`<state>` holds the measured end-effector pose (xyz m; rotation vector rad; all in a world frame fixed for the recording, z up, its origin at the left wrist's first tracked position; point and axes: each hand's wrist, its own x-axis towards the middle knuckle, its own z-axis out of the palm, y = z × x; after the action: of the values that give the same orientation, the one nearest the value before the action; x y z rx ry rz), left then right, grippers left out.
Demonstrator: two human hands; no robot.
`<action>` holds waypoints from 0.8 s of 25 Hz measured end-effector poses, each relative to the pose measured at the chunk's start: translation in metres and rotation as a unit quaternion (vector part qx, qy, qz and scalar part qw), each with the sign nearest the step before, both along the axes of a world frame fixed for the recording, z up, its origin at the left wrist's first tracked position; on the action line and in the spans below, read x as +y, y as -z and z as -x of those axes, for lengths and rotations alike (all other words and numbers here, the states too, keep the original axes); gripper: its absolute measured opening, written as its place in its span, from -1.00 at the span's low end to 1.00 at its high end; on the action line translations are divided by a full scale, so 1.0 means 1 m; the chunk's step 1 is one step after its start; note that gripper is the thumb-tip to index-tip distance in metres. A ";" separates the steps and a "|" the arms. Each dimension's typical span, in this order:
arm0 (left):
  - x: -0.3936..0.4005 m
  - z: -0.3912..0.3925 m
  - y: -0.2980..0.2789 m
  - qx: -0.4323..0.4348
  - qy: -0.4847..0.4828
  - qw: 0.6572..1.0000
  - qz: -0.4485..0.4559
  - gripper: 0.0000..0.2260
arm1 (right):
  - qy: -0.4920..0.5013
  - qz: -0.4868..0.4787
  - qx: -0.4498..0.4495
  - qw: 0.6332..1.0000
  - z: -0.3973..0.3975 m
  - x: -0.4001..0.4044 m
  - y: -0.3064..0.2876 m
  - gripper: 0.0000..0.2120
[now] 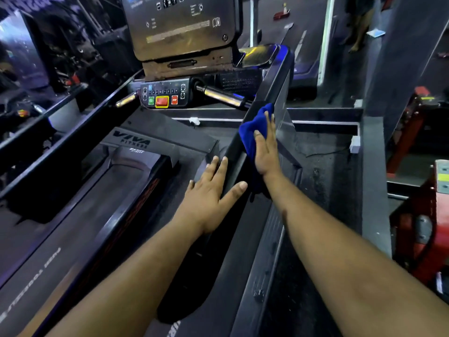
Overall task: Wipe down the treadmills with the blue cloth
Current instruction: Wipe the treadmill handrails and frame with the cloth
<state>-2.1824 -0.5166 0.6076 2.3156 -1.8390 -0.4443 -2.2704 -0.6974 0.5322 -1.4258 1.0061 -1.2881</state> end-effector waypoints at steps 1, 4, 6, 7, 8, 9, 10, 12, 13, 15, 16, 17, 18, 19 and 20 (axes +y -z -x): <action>-0.001 0.000 0.000 0.003 -0.001 1.000 -0.002 -0.18 | -0.002 -0.015 -0.014 1.000 -0.003 0.018 0.003 -0.26; -0.012 -0.002 0.001 0.029 -0.004 1.000 0.012 -0.20 | -0.049 0.021 -0.038 0.998 -0.007 0.098 0.019 -0.34; -0.023 -0.002 -0.001 0.036 -0.004 0.999 0.016 -0.21 | -0.067 0.053 -0.019 0.996 -0.001 0.093 0.023 -0.36; -0.029 -0.002 -0.001 0.033 -0.003 0.999 0.013 -0.19 | -0.065 0.041 -0.006 0.997 0.000 0.068 0.022 -0.34; -0.034 -0.002 -0.002 0.026 -0.002 1.000 0.008 -0.18 | -0.052 0.007 0.003 0.999 0.000 0.040 0.018 -0.32; -0.039 -0.002 -0.003 0.016 -0.003 1.000 0.002 -0.17 | -0.038 -0.038 -0.004 0.999 0.000 0.015 0.008 -0.30; -0.044 -0.002 -0.003 0.008 -0.004 1.000 -0.001 -0.17 | -0.030 -0.074 -0.013 0.997 0.000 0.002 0.000 -0.29; -0.053 0.000 -0.003 0.009 -0.006 1.000 0.001 -0.18 | -0.031 -0.059 -0.009 0.998 -0.001 0.012 -0.002 -0.28; -0.060 -0.001 -0.002 0.016 -0.001 1.000 0.006 -0.18 | -0.045 -0.011 0.005 0.999 -0.001 0.024 0.001 -0.29; -0.076 -0.002 -0.002 0.036 0.004 0.999 0.012 -0.17 | -0.079 0.072 0.048 0.993 0.006 0.027 0.003 -0.32; -0.084 -0.002 -0.002 0.040 0.004 0.999 0.013 -0.16 | -0.080 0.111 0.085 0.987 0.010 0.011 0.002 -0.36; -0.091 -0.002 -0.002 0.040 0.003 0.999 0.015 -0.15 | -0.078 0.133 0.133 0.979 0.011 -0.016 -0.002 -0.40; -0.099 -0.003 -0.002 0.039 0.002 0.999 0.015 -0.13 | -0.076 0.143 0.191 0.968 0.011 -0.047 -0.012 -0.43; -0.106 -0.003 -0.004 0.036 0.001 0.999 0.011 -0.13 | -0.074 0.142 0.249 0.955 0.009 -0.081 -0.023 -0.45; -0.111 -0.003 -0.005 0.034 0.002 0.999 0.006 -0.14 | -0.074 0.128 0.300 0.943 0.007 -0.110 -0.035 -0.47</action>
<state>-2.1794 -0.6277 0.6122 2.2610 -1.8103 -0.5053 -2.2779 -0.8077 0.5675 -2.1301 1.1156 -0.9072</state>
